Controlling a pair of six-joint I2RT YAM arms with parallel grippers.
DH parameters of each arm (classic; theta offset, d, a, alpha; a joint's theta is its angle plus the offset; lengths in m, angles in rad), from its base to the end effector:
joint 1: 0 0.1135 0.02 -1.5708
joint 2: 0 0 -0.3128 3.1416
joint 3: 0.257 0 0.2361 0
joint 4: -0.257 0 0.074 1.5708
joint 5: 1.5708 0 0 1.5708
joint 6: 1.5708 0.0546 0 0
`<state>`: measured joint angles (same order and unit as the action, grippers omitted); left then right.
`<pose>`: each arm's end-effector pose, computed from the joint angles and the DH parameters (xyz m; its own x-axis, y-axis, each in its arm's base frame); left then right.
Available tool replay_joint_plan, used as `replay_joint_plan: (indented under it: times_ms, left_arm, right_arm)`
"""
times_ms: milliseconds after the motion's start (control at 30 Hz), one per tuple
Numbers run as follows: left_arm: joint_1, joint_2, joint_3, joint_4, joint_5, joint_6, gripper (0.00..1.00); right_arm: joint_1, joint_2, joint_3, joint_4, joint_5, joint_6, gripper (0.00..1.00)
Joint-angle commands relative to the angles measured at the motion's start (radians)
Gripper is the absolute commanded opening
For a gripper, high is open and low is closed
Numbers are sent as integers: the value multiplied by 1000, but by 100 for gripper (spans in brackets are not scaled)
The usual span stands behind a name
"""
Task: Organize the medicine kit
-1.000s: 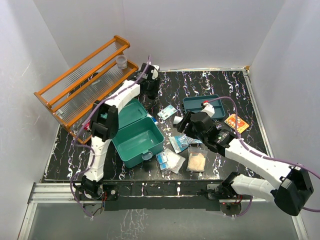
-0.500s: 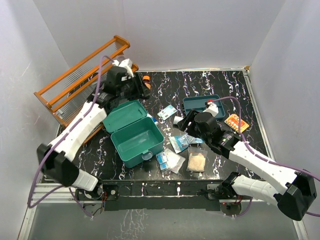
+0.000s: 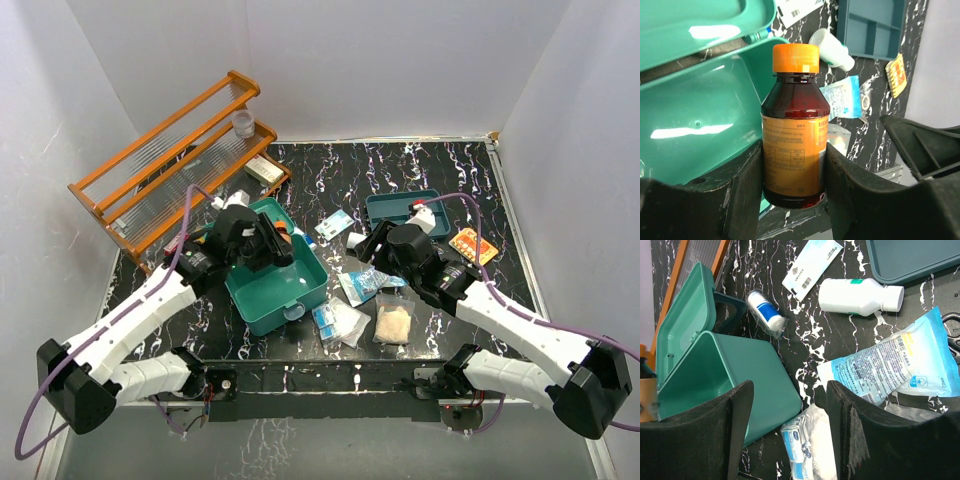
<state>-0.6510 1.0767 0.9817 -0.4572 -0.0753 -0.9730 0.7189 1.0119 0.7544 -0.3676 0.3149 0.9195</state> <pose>0.1727 -0.1264 0.3596 -0.6922 -0.5088 -0.5118 -0.0335 0.7310 -0.6815 0.1559 0.1139 0.3049 -0.6146 0.4670 -0.6357 0.0852 0.8405 0.5350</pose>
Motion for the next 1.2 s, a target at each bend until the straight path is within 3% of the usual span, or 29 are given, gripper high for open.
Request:
replay_joint_plan:
  times_ms: [0,367,767,1167]
  left_arm:
    - [-75,26,-29,12,-130,-82,39]
    - [-133,154,-171,134,-219,-161,38]
    - [-133,328,-129,181,-154,-171,44]
    - [-137,384,-129,228,-71,-145,61]
  right_arm:
    - [-1,-3,-7,29,9,21,58]
    - [-1,-22,-39,20,-7,49,58]
    - [-1,-80,-68,-4,13,47,58]
    - [-1,-45,-66,-2,25,42,58]
